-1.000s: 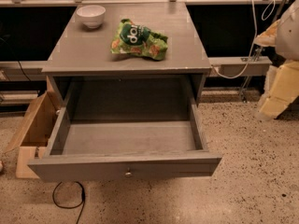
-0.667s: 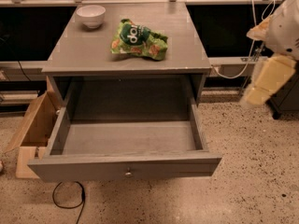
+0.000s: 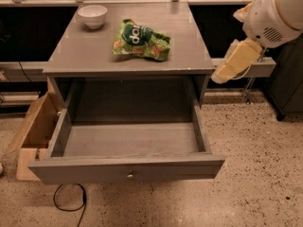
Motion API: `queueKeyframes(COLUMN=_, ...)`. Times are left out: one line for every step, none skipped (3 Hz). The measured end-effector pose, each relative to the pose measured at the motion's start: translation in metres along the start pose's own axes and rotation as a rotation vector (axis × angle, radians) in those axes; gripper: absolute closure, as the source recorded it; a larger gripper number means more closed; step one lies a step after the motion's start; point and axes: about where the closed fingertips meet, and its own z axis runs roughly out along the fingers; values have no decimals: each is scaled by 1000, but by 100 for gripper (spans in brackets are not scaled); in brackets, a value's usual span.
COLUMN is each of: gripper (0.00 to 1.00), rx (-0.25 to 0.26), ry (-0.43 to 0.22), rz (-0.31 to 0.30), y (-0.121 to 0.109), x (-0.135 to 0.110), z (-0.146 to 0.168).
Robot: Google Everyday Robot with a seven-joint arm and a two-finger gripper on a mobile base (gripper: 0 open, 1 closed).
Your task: Place green rice chip bag into top drawer
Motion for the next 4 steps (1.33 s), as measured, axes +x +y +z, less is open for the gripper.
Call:
queueKeyframes(gripper=0, rx=0, ry=0, rz=0, y=0, x=0, z=0)
queueKeyframes(gripper=0, rx=28, ry=5, rz=-67, y=-9, x=-19, z=39)
queueKeyframes(gripper=0, rx=63, ry=-34, rz=-136, y=-30, x=-49, z=86)
queueKeyframes(gripper=0, rx=54, ry=-90, rz=-165, y=-47, x=-88, z=154)
